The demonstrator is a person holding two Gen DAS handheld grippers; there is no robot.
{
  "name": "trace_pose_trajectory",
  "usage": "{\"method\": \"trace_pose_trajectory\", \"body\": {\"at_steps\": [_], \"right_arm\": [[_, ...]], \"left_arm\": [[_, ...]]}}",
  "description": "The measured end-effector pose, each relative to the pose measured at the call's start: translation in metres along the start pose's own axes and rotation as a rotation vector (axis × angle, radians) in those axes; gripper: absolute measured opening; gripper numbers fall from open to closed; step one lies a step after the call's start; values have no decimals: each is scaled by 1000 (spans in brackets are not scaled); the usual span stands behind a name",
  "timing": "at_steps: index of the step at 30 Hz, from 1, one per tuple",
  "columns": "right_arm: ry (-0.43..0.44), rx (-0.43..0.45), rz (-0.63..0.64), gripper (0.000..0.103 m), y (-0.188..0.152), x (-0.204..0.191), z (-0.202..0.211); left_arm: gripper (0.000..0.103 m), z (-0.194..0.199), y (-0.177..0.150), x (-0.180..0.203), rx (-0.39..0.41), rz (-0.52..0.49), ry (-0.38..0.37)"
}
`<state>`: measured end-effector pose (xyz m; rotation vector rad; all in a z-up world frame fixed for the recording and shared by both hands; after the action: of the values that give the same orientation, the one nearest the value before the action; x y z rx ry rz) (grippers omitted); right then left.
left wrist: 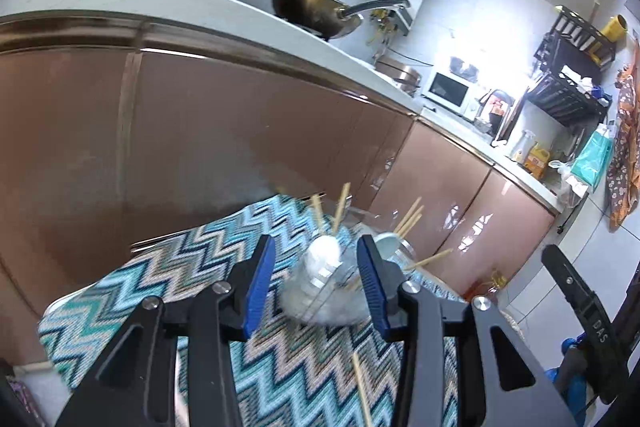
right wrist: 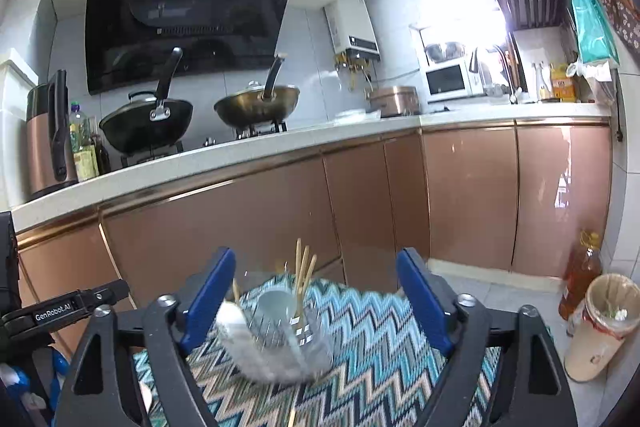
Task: Organize utensils
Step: 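Open both tools and raise them away from the basket, then grasp the pale pink spoon with the left tool while the right tool grasps the last chopstick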
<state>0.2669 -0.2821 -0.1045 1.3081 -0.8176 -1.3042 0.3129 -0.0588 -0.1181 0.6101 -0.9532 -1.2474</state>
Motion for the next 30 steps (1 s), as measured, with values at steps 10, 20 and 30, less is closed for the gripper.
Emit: {"method": "trace_pose_trajectory", "body": {"at_steps": [10,20,30], "right_arm": [[-7,-80,-1,103,-24,-27,26],[4,-70,-52,103,-29,-36,62],[39,-3,-37,103,-11,-56,107]], "left_arm": [[43,47,-21,-45,23,33,64],[52,91,-24,-56,61,11,74],[53,137,-20,-56,76,1,21]]}}
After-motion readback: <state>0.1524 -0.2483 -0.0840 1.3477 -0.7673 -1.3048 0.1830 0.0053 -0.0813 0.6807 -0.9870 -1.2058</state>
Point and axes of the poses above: each gripper's, at about its wrist camera, not at the fingertips, and z roughly against the way its jaws point, x to its right, y to its top, the point moved 6 cm from there along -z, roughly the way its jaws point, and after that the axes turned 11 degrees about y, right-handed, at the moved point
